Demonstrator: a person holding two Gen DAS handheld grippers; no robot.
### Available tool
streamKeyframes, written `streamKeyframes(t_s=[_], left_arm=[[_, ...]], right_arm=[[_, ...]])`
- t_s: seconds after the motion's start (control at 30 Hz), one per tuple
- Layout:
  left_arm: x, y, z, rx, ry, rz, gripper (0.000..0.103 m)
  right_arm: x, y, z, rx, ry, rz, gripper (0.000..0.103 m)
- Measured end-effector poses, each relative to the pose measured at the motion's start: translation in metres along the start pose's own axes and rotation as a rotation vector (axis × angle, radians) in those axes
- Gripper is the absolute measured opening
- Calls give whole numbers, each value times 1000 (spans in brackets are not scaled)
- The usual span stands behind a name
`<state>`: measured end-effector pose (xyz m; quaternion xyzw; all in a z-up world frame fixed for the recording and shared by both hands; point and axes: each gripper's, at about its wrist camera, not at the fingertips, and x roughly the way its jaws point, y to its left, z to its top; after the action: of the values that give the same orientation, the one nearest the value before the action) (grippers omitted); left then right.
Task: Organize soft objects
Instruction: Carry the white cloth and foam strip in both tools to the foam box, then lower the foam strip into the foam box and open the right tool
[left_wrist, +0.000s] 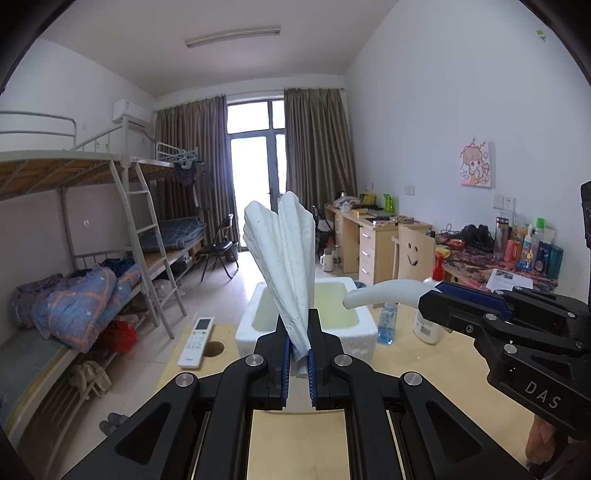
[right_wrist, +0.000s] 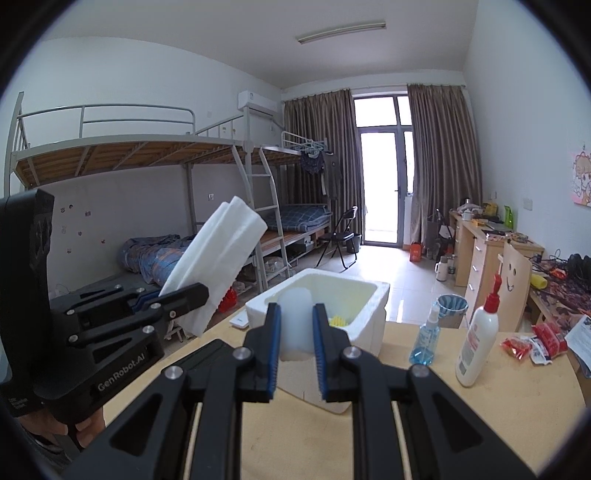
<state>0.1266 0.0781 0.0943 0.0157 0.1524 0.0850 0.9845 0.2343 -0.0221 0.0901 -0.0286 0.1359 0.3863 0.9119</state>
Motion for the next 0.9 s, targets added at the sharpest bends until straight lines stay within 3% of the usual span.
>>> streamKeyframes(t_s=[0.5, 0.9], left_arm=[[58, 16, 15, -8, 61, -10, 8], [82, 23, 20, 4, 59, 18, 8]], right_arm=[[46, -11, 19, 3, 39, -4, 20], [79, -12, 20, -9, 75, -5, 20]])
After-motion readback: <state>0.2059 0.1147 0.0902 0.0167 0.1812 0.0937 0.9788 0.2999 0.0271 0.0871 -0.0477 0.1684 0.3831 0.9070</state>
